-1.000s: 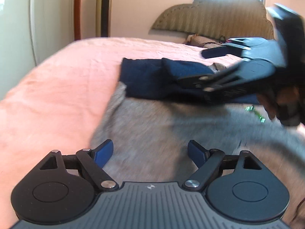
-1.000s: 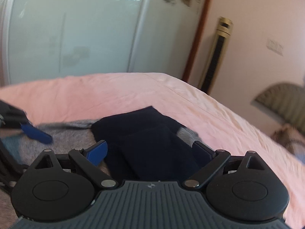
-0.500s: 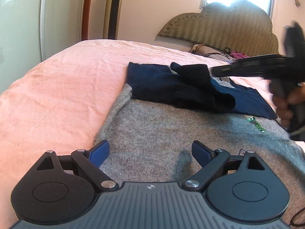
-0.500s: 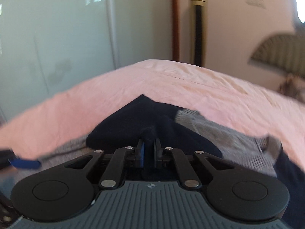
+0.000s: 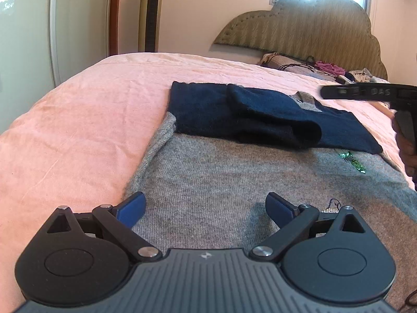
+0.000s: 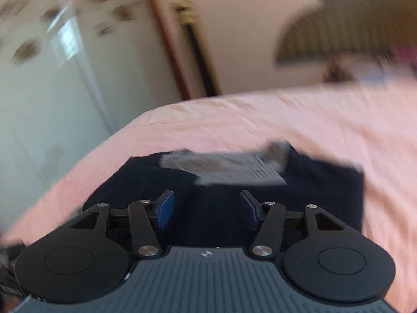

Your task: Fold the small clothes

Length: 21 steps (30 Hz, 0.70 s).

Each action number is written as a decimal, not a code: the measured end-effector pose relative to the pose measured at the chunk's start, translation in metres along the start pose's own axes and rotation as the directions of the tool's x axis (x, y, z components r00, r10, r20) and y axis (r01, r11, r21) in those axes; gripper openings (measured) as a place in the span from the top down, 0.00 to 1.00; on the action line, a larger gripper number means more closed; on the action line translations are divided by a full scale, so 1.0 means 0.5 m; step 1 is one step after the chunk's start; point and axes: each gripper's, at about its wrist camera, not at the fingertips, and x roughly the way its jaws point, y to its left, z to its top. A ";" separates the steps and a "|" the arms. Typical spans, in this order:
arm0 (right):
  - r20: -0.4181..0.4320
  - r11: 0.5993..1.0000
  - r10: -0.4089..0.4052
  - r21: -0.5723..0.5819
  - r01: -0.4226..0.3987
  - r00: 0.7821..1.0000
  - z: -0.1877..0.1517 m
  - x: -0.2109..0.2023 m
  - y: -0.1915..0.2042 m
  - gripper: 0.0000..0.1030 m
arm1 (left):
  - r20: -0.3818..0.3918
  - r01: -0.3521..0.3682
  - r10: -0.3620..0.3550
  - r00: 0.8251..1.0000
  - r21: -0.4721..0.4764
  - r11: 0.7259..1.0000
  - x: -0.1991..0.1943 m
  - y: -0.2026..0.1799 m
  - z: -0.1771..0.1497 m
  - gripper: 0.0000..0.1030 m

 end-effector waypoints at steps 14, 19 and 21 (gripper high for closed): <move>-0.119 0.901 0.001 -0.431 -0.053 0.993 -0.009 0.156 0.220 0.49 | 0.012 0.026 -0.026 1.000 -0.030 0.999 -0.003 0.014 0.000 0.04; -0.112 0.940 0.033 -0.333 -0.069 0.993 0.001 0.170 0.203 0.72 | 0.016 0.039 -0.038 0.999 -0.044 0.998 -0.005 0.017 0.000 0.03; -0.119 0.956 0.046 -0.282 -0.078 0.992 0.004 0.173 0.191 0.93 | 0.016 0.040 -0.039 0.999 -0.046 0.998 -0.006 0.018 0.000 0.03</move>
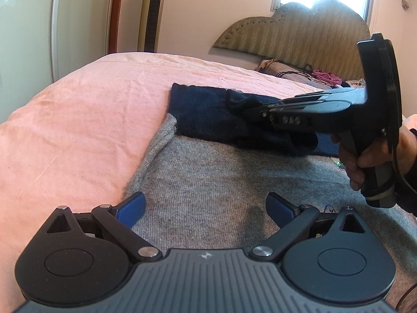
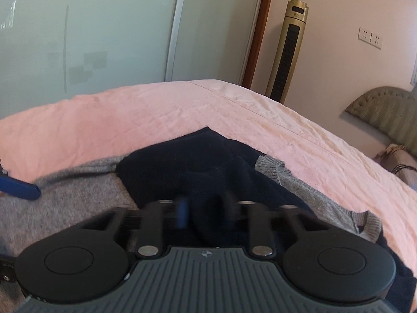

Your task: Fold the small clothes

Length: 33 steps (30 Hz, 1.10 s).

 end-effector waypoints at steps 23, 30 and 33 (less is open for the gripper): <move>0.164 0.425 0.010 0.892 -0.153 0.986 -0.275 -0.215 -0.413 0.29 | -0.018 -0.043 0.044 0.999 0.048 0.998 0.008 -0.019 0.000 0.03; -0.040 0.644 0.020 0.765 0.018 0.999 -0.200 -0.148 -0.377 0.87 | -0.018 -0.042 0.043 0.999 0.048 0.998 0.007 -0.019 0.000 0.03; 0.011 0.652 -0.025 0.759 0.008 1.000 -0.195 -0.192 -0.383 0.89 | -0.015 -0.039 0.039 0.999 0.043 0.998 0.006 -0.017 -0.001 0.03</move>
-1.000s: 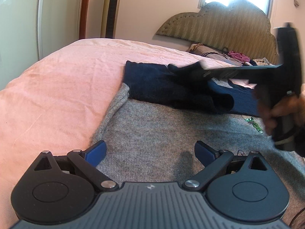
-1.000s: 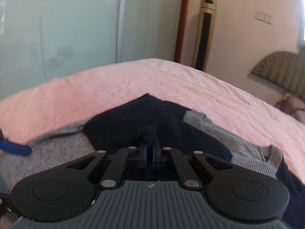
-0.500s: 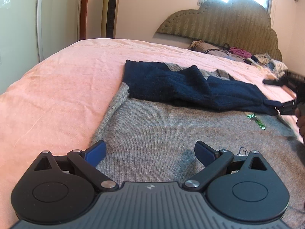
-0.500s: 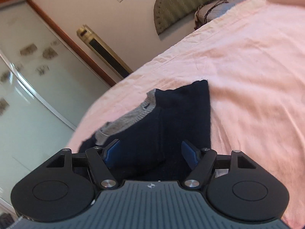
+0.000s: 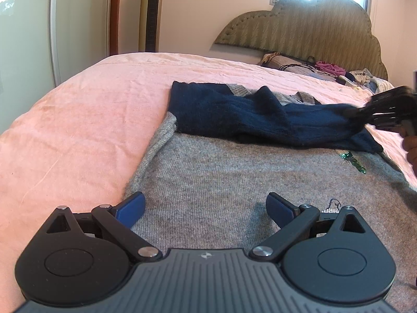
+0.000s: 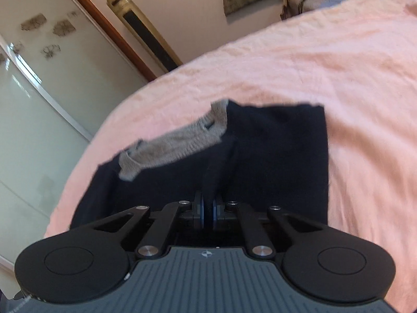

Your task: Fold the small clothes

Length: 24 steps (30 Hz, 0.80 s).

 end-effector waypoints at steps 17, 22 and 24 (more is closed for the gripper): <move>0.134 0.989 -0.141 -0.017 0.144 0.981 0.071 -0.068 -0.083 0.34 | 0.099 -0.088 0.081 0.992 0.064 0.994 0.112 0.010 0.191 0.01; 0.012 0.984 -0.175 0.016 0.175 0.984 0.096 0.025 -0.137 0.32 | -0.074 -0.046 0.041 0.996 -0.072 0.996 0.288 0.055 0.270 0.01; 0.023 0.989 -0.150 -0.005 0.150 0.988 0.094 0.040 -0.132 0.47 | -0.113 -0.048 0.036 0.993 -0.106 0.993 0.332 0.058 0.282 0.07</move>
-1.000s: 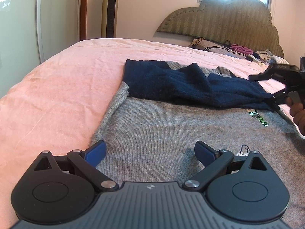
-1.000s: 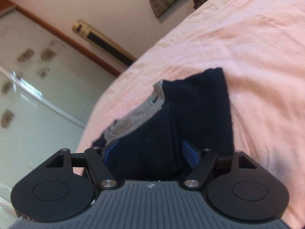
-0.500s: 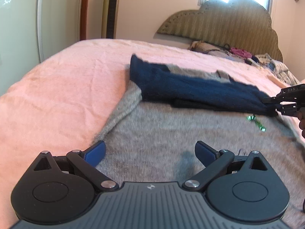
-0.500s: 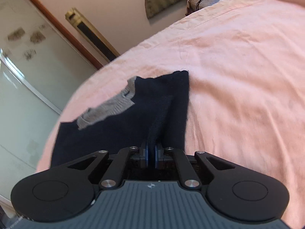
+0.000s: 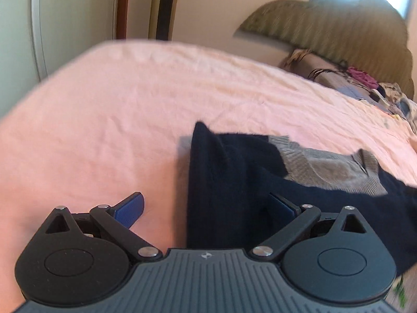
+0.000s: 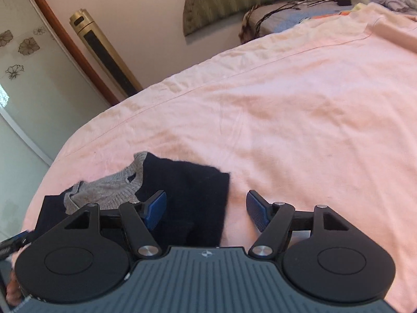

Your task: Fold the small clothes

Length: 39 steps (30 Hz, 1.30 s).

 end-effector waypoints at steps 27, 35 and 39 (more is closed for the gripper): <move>-0.161 0.902 0.019 -0.423 -0.087 0.987 0.097 0.175 0.182 0.35 | 0.078 -0.081 0.046 0.996 0.546 0.834 0.117 -0.246 0.064 0.33; -0.089 0.879 0.012 -0.474 -0.053 0.996 0.093 0.179 0.201 0.91 | 0.194 -0.218 0.132 0.972 0.548 0.808 0.142 -0.276 0.076 0.98; -0.055 0.897 -0.035 -0.441 0.007 0.998 0.059 0.206 0.183 0.90 | 0.236 -0.326 0.231 0.944 0.558 0.763 0.157 -0.271 0.045 0.96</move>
